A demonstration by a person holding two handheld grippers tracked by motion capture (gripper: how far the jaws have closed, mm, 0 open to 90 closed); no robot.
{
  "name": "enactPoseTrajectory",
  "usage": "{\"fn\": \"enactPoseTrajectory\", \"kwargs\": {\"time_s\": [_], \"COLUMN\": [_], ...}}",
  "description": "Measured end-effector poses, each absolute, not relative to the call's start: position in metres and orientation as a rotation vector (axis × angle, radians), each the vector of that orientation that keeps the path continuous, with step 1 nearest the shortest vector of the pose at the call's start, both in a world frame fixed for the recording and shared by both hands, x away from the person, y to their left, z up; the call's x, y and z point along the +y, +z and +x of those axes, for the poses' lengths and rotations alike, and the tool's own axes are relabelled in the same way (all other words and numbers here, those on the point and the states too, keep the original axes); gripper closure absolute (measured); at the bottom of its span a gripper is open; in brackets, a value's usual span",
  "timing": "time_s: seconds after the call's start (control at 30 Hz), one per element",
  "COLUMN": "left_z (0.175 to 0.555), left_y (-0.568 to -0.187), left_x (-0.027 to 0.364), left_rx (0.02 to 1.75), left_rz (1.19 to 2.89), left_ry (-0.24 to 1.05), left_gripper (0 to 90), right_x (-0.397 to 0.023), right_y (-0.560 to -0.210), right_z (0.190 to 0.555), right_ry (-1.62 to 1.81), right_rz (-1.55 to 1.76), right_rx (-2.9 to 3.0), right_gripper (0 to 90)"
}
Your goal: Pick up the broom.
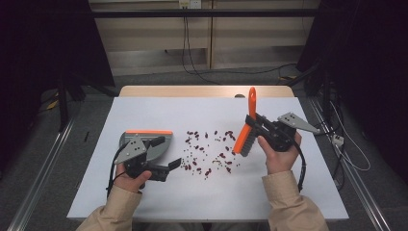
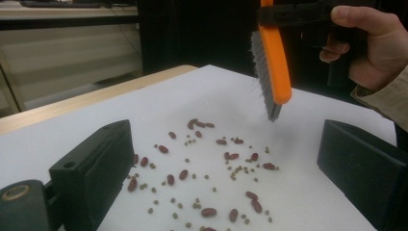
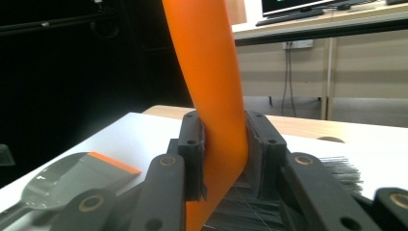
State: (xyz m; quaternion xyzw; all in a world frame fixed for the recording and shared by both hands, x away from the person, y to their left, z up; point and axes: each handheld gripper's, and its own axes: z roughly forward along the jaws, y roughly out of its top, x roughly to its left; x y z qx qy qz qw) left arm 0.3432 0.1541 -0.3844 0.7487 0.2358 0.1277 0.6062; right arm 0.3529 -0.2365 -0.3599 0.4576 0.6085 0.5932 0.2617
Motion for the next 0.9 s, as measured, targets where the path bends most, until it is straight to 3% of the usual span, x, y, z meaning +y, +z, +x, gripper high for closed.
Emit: {"fn": "enactPoseTrajectory", "kwargs": {"time_s": [0.57, 0.9], "left_z": [0.356, 0.364], "left_y": [-0.395, -0.403], "left_x": [0.115, 0.100], "left_rx": [0.567, 0.616], "left_rz": [1.782, 1.801], "left_ry": [0.236, 0.211], "left_gripper": [7.5, 21.0], "right_x": [-0.185, -0.152], "right_y": [-0.357, -0.360], "right_z": [0.367, 0.374], "right_ry": [1.662, 1.682], "right_rz": [1.168, 1.116], "right_rx": [1.721, 1.774], "right_gripper": [70.9, 70.9]}}
